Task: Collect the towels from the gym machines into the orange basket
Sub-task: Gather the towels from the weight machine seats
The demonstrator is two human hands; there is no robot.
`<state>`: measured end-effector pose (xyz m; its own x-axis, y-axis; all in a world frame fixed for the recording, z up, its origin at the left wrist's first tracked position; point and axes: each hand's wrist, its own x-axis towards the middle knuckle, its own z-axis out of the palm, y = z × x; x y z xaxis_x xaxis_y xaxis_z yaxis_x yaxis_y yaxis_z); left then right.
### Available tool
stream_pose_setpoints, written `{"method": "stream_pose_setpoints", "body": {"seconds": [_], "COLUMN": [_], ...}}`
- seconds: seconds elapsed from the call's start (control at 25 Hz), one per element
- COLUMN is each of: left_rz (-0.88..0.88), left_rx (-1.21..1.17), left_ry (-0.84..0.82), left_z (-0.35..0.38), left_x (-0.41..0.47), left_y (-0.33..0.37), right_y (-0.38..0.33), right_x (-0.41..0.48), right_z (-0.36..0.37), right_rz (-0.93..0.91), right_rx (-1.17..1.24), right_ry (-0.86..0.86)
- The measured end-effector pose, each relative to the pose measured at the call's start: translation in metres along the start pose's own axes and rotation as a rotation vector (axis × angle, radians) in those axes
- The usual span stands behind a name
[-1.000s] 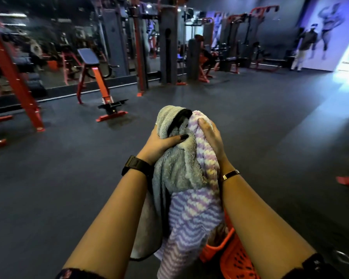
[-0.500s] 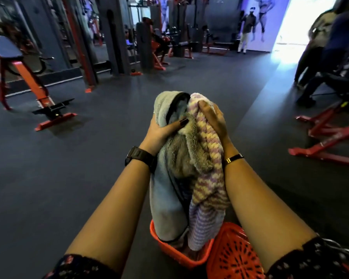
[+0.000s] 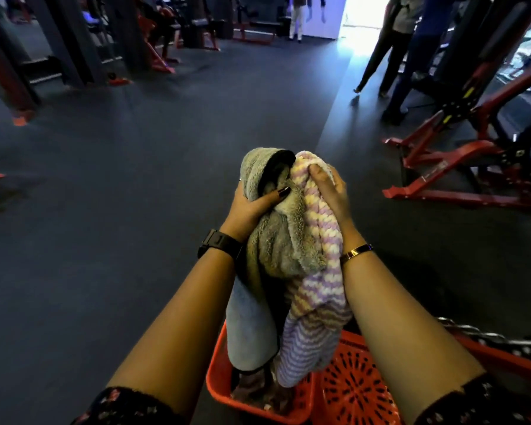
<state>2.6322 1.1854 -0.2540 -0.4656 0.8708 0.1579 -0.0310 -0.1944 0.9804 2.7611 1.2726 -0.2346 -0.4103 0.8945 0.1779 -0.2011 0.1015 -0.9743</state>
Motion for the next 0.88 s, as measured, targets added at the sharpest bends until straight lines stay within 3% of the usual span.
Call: {"method": "stream_pose_setpoints", "body": {"seconds": [0.2,0.44,0.68,0.88], "left_rz": [-0.078,-0.202,-0.413,-0.566], "left_rx": [-0.047,-0.052,-0.035,0.046], "left_ry": [-0.062,-0.087,-0.050,-0.051], "left_z": [-0.007,-0.014,-0.021,-0.034], "left_x": [0.038,0.069,0.070,0.021], "left_y": [-0.050,-0.149,-0.308,-0.449], "right_y": [0.045,0.146,0.307,0.460], "right_x": [0.025,0.051,0.045,-0.005], "right_z": [-0.002,-0.020,-0.051,-0.078], "right_rz": [0.068,0.163,0.307,0.456], "right_rx": [0.031,-0.023,-0.040,-0.056], "right_ry": [0.044,0.145,0.228,0.255]}}
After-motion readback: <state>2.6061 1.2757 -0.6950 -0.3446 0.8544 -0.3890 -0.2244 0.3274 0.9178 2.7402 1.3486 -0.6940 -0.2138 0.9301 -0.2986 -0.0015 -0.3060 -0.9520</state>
